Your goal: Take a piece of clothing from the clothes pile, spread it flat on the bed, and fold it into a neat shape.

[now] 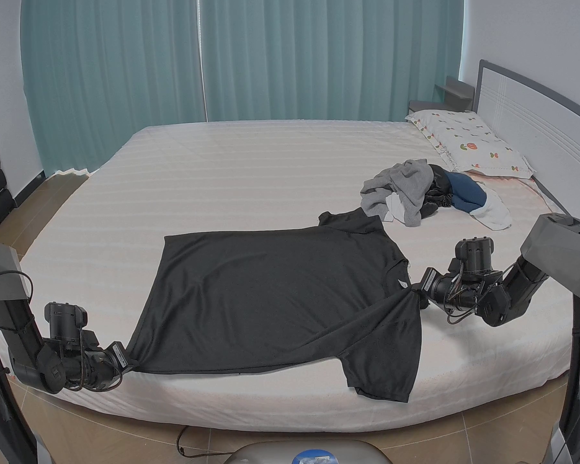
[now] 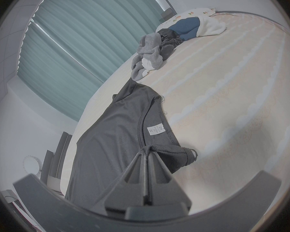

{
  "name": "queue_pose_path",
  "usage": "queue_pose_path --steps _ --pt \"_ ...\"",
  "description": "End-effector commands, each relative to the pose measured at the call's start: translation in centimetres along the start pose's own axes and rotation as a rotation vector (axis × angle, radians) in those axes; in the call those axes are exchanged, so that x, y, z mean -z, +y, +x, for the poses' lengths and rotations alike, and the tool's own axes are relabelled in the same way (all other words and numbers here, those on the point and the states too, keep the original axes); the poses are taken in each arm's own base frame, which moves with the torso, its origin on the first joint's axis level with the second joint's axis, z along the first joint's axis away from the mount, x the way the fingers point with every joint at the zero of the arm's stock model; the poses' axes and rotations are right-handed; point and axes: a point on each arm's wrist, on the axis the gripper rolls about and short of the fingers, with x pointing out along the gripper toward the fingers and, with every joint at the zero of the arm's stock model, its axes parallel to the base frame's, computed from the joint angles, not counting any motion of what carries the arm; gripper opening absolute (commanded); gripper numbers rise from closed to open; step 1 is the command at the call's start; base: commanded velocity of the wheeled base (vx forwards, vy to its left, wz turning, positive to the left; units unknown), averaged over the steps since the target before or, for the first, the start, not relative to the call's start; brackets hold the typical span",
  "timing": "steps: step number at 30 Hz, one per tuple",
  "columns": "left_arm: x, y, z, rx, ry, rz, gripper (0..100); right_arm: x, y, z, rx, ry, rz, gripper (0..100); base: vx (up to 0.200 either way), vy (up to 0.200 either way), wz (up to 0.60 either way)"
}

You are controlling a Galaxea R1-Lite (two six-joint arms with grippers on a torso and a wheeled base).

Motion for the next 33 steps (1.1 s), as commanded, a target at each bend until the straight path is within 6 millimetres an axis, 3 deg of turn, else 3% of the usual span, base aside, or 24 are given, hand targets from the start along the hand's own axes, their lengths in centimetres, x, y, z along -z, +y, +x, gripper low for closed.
queue_pose_path --steps 1,2,3,9,12,18,19,22,27,33 --pt "0.0 0.0 0.0 0.000 0.000 -0.002 0 0.8 -0.6 0.7 0.013 0.022 -0.026 0 0.000 0.000 0.00" --pt "0.0 0.0 0.0 0.000 0.000 -0.002 0 0.9 -0.9 0.9 0.018 0.024 -0.035 0 0.000 0.000 0.00" --pt "0.0 0.0 0.0 0.000 0.000 -0.004 0 1.1 -1.1 1.0 0.023 0.029 -0.037 100 0.000 0.000 0.00" --pt "0.0 0.1 0.0 -0.001 -0.001 -0.008 0 0.0 -2.0 -0.3 0.035 0.012 -0.017 100 0.000 0.000 0.00" --pt "0.0 0.1 0.0 -0.001 -0.001 -0.008 0 -0.3 -2.7 -2.1 0.025 0.036 0.006 100 0.000 0.000 0.00" --pt "-0.1 0.0 0.0 0.000 -0.002 -0.007 0 1.4 -3.1 -5.3 -0.006 0.136 0.017 100 0.000 0.000 0.00" --pt "-0.1 0.0 0.0 0.000 -0.002 -0.007 0 2.3 -3.0 -6.6 -0.034 0.177 0.013 100 0.000 0.000 0.00" --pt "-0.1 0.0 0.0 0.000 -0.002 -0.007 0 3.8 -3.1 -7.8 -0.061 0.229 0.013 100 0.000 0.000 0.00" --pt "-0.1 0.0 -0.1 0.001 -0.003 -0.007 0 5.7 -3.2 -8.4 -0.083 0.244 0.008 100 0.000 0.000 0.00" --pt "-0.1 0.0 -0.1 0.001 -0.003 -0.007 0 8.2 -3.2 -7.1 -0.097 0.290 -0.009 100 0.000 0.000 0.00"
